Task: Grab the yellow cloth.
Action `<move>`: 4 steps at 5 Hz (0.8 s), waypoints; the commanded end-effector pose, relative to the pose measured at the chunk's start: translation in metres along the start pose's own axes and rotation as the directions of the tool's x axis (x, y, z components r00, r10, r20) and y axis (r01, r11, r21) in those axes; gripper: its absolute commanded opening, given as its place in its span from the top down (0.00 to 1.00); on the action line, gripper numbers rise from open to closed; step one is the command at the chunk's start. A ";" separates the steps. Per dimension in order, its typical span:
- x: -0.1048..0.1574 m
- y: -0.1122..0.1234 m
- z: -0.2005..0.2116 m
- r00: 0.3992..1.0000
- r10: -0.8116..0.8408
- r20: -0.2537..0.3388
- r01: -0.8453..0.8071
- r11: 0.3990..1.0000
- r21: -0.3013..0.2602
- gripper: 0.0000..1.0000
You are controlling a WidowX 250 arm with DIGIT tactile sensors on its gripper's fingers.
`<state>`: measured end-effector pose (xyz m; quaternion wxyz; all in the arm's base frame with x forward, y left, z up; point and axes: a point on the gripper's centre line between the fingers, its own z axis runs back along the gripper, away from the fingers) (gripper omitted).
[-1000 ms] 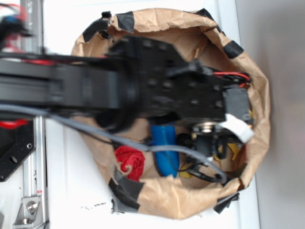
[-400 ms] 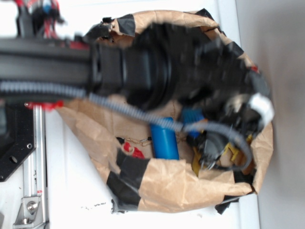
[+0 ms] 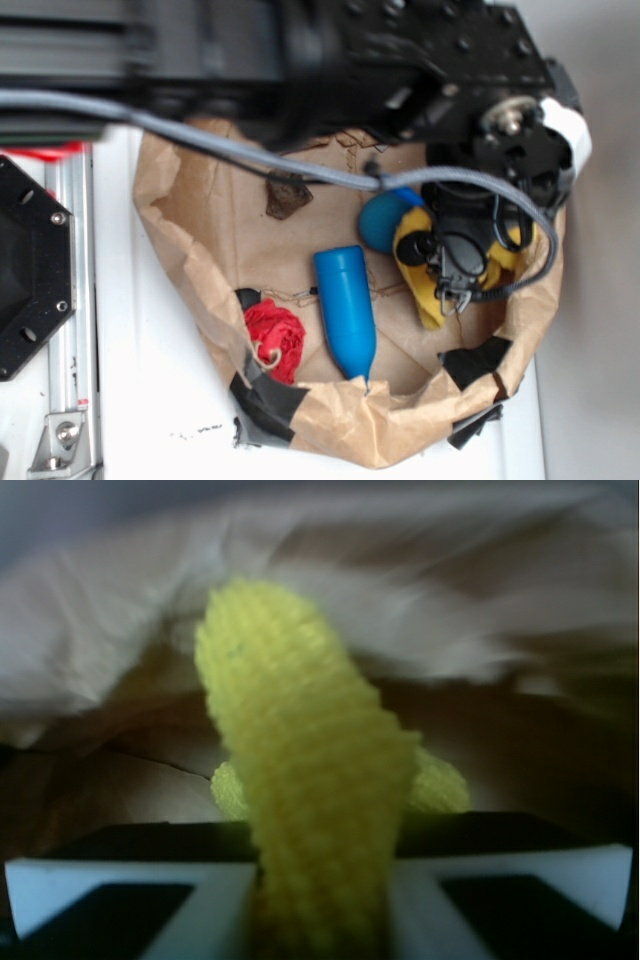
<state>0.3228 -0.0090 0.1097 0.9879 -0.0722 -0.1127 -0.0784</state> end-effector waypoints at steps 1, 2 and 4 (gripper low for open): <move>0.002 -0.018 0.099 0.977 0.212 -0.034 -0.207 0.971 0.117 1.00; -0.001 -0.016 0.102 0.947 0.293 -0.133 -0.264 0.944 0.196 1.00; -0.053 0.009 0.090 0.947 0.302 -0.113 -0.274 0.939 0.207 1.00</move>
